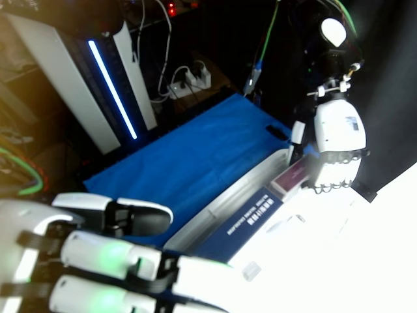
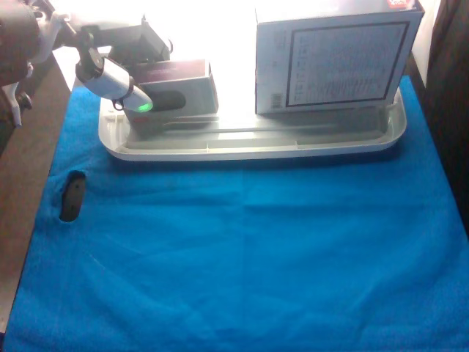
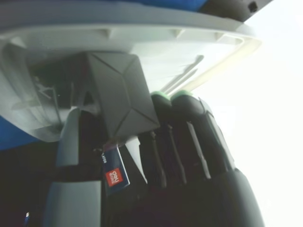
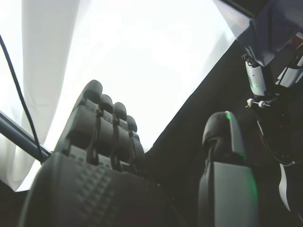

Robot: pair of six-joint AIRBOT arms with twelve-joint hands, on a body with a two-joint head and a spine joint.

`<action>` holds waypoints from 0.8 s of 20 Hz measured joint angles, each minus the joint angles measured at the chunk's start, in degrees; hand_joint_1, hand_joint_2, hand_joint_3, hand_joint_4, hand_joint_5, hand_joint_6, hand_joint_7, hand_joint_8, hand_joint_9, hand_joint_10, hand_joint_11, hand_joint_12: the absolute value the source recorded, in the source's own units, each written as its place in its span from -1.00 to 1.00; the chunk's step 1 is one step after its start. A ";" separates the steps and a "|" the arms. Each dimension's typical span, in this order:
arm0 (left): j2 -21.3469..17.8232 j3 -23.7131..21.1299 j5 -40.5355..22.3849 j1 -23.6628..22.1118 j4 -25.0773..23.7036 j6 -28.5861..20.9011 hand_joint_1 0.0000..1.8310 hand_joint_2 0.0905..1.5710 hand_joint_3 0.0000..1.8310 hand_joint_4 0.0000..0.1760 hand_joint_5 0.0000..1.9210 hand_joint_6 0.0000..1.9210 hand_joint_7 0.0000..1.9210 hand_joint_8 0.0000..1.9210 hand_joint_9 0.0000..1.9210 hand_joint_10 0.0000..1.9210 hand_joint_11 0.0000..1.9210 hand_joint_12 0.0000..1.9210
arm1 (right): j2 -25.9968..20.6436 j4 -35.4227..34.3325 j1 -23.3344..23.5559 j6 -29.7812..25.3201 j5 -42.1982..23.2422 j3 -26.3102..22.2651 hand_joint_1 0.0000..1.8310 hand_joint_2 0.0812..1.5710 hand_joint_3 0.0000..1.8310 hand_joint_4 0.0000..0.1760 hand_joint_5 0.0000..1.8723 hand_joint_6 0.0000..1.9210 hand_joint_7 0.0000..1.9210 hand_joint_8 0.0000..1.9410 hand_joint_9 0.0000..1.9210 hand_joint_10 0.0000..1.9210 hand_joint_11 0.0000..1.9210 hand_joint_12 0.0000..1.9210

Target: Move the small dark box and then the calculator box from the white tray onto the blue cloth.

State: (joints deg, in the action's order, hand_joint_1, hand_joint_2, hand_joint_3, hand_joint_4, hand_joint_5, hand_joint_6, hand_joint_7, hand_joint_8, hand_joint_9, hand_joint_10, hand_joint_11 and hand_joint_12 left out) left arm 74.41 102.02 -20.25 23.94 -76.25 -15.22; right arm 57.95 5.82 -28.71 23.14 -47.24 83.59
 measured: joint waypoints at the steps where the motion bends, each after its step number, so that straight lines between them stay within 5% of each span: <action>1: 0.00 0.13 -0.02 0.00 0.57 -0.02 0.30 0.55 -1.00 -1.00 -0.26 0.22 -0.17 0.56 -0.22 0.30 -0.31 0.75 | 0.00 0.02 0.00 0.00 -0.02 0.00 0.04 0.25 -0.99 -1.00 -0.87 -1.00 -0.78 -1.00 -0.80 -1.00 -0.75 -0.85; 2: -0.02 0.24 0.09 0.00 1.29 0.00 0.20 0.50 -1.00 -1.00 -0.16 0.25 -0.20 0.21 -0.16 0.33 -0.26 0.77 | 0.00 0.00 0.00 0.00 -0.02 0.00 0.03 0.23 -1.00 -1.00 -0.86 -1.00 -0.78 -1.00 -0.80 -1.00 -0.75 -0.84; 3: -0.31 0.28 -0.13 0.00 1.70 0.00 0.14 0.48 -1.00 -1.00 -0.13 0.24 -0.21 0.10 -0.22 0.37 -0.35 0.80 | 0.00 0.00 0.00 0.02 0.00 0.00 0.03 0.23 -1.00 -1.00 -0.86 -1.00 -0.78 -1.00 -0.79 -0.99 -0.75 -0.84; 4: -0.68 0.20 -0.46 -0.02 2.21 0.00 0.14 0.49 -1.00 -1.00 -0.14 0.27 -0.22 0.11 -0.24 0.48 -0.35 0.87 | 0.00 0.00 0.00 0.00 -0.02 0.00 0.05 0.23 -1.00 -1.00 -0.86 -1.00 -0.78 -1.00 -0.79 -0.99 -0.74 -0.83; 5: -1.81 -1.01 -0.55 -0.24 2.36 0.02 0.29 0.51 -1.00 -1.00 -0.17 0.10 -0.16 0.45 -0.24 0.47 -0.36 0.87 | 0.02 0.00 0.00 0.00 -0.02 0.00 0.04 0.23 -1.00 -1.00 -0.86 -1.00 -0.77 -1.00 -0.79 -0.99 -0.74 -0.83; 6: -3.30 -2.45 -1.01 -0.83 2.29 0.00 0.32 0.53 -1.00 -1.00 -0.19 0.09 -0.17 0.56 -0.28 0.43 -0.39 0.87 | 0.02 0.00 0.00 0.02 0.00 0.00 0.04 0.23 -1.00 -1.00 -0.86 -1.00 -0.77 -1.00 -0.79 -1.00 -0.76 -0.83; 7: -5.68 -4.90 -1.46 -2.08 1.84 0.00 0.29 0.55 -1.00 -1.00 -0.23 0.19 -0.20 0.58 -0.34 0.22 -0.50 0.77 | 0.07 -0.02 0.00 0.00 -0.02 0.00 0.03 0.24 -1.00 -1.00 -0.85 -1.00 -0.76 -1.00 -0.79 -1.00 -0.80 -0.73; 9: -8.76 -8.09 -2.56 -4.24 -0.04 0.00 0.30 0.55 -1.00 -1.00 -0.21 0.16 -0.20 0.59 -0.34 0.23 -0.51 0.76 | 0.13 0.09 0.00 0.02 -0.02 0.00 0.03 0.25 -0.99 -1.00 -0.85 -1.00 -0.76 -1.00 -0.79 -1.00 -0.81 -0.72; 11: -12.39 -12.35 -4.04 -6.56 -2.34 -0.02 0.32 0.53 -1.00 -1.00 -0.19 0.09 -0.17 0.58 -0.35 0.46 -0.52 0.93 | 0.33 0.04 0.00 0.00 -0.02 -0.02 0.02 0.26 -1.00 -1.00 -0.84 -1.00 -0.77 -1.00 -0.78 -1.00 -0.89 -0.53; 16: -18.49 -20.85 -8.37 -8.28 -6.67 -0.04 0.30 0.52 -1.00 -1.00 -0.13 0.07 -0.20 0.57 -0.36 0.32 -0.52 0.85 | 0.37 0.15 0.00 0.00 -0.02 0.00 -0.02 0.26 -1.00 -1.00 -0.85 -1.00 -0.77 -0.99 -0.79 -0.99 -0.92 -0.54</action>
State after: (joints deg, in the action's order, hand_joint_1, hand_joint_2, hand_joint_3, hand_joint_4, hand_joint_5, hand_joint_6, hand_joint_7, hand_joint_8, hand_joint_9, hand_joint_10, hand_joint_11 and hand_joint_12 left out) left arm 55.92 81.17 -28.62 15.66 -82.91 -15.27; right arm 58.33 5.98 -28.71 23.14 -47.27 83.59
